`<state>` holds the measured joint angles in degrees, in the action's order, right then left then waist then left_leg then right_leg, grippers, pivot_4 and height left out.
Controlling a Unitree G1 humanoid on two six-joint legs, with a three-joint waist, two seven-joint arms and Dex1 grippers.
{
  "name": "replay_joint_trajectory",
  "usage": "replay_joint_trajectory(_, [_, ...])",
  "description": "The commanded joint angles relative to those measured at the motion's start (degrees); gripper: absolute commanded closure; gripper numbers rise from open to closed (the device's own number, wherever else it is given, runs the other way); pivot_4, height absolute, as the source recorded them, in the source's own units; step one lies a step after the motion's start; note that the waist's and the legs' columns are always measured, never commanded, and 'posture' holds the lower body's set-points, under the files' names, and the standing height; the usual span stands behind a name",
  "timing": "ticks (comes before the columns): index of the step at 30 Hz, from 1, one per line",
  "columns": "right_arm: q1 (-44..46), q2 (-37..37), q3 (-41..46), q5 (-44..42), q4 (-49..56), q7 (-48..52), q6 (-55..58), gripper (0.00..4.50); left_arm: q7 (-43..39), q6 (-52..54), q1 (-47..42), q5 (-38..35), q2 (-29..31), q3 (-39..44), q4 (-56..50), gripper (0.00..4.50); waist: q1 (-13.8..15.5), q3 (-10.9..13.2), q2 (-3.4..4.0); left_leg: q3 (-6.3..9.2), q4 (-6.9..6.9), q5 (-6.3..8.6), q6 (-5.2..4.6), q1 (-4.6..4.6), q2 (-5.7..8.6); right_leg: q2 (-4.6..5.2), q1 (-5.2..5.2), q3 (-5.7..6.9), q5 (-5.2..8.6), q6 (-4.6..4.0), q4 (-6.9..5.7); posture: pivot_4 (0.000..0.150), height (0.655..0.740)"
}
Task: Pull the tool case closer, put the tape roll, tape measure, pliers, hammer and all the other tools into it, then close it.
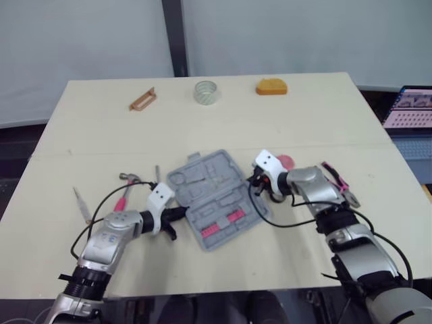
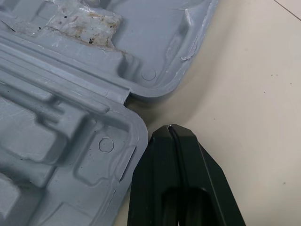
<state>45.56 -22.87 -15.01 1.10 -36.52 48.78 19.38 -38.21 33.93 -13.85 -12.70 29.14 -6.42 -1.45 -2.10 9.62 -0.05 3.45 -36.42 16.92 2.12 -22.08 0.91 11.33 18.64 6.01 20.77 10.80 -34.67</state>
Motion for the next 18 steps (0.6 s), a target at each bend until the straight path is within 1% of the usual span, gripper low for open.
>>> replay_joint_trajectory(1, [1.18,0.54,1.16,-0.54,0.78,1.16,-1.86,4.5,-0.32,-0.83,-0.16,0.41,-0.37,-0.44,-0.86,4.48,0.0,0.0,0.0,0.0,0.0,0.0,0.0,0.0,0.0,0.0,0.0,0.0,0.0,0.0,0.0,0.15,0.74])
replay_joint_trajectory(9, [-2.77,-0.57,0.66,-1.44,7.75,4.42,0.38,4.5,-0.68,-1.13,-0.62,0.83,-0.19,-0.74,-0.64,4.48,0.11,0.0,0.0,0.0,-0.01,0.0,0.0,0.0,0.0,0.0,0.0,0.0,0.0,0.0,-0.01,0.15,0.74])
replay_joint_trajectory(18, [-10.17,-3.35,0.1,-1.94,19.24,5.87,6.95,4.5,-1.14,0.21,0.74,0.5,0.27,-0.63,-3.06,4.48,0.3,0.0,0.0,-0.01,-0.01,0.0,0.0,0.0,0.0,0.0,0.0,0.0,0.0,0.0,-0.02,0.15,0.74])
